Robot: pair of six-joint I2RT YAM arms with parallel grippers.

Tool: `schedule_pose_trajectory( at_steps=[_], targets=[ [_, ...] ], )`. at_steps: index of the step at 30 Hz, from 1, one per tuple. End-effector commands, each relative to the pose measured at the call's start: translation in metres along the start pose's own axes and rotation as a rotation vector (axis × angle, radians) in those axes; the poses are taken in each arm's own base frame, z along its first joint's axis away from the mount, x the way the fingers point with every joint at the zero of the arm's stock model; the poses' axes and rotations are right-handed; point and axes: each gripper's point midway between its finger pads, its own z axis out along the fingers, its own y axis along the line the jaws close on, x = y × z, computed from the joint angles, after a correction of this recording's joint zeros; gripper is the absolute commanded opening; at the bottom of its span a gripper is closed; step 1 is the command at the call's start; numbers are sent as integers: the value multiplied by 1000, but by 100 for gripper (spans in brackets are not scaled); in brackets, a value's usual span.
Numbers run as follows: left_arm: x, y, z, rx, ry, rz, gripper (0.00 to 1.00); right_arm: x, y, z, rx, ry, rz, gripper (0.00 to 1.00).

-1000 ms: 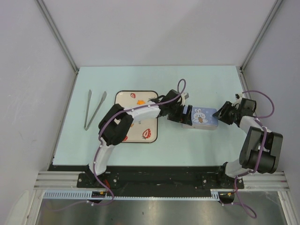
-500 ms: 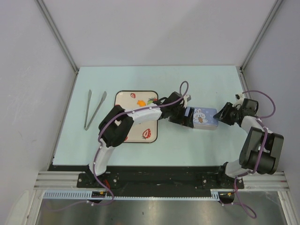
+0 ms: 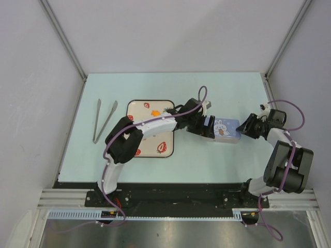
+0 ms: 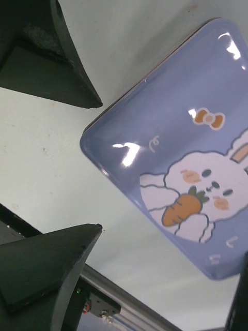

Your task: Pack the cookies

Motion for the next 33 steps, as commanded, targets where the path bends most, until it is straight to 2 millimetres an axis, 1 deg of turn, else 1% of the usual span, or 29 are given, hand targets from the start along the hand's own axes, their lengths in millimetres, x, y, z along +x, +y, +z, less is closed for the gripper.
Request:
schedule_pose_trajectory(
  at_steps=[1,4,9,11,12,13,16,24,27,33],
  targets=[
    [-29,-34,-34,72,-85,14,97,11,-10,-4,46,44,-7,43],
    [-31,-32,-33,60,-91,12,97,10,-10,-5,48,44,-11,43],
    [-24,-19,-17,25,-56,-10,97,9,-8,-7,47,38,-14,43],
    [-27,-16,-14,17,-60,-13,96,9,-7,-8,45,36,-19,43],
    [-25,-11,-11,9,-52,-17,96,10,-8,-9,47,41,-19,43],
    [-29,-10,-11,8,-59,-20,95,11,-8,-9,49,43,-19,43],
    [-32,-3,-6,-2,-60,-24,95,13,-9,-10,53,49,-21,43],
    [-41,4,-4,-6,-73,-33,94,19,-11,-7,56,76,-20,42],
    [-43,10,-2,-13,-74,-36,92,20,-11,-7,59,82,-20,42],
    [-35,18,6,-27,-48,-48,89,23,-12,-6,60,95,-27,41]
  ],
)
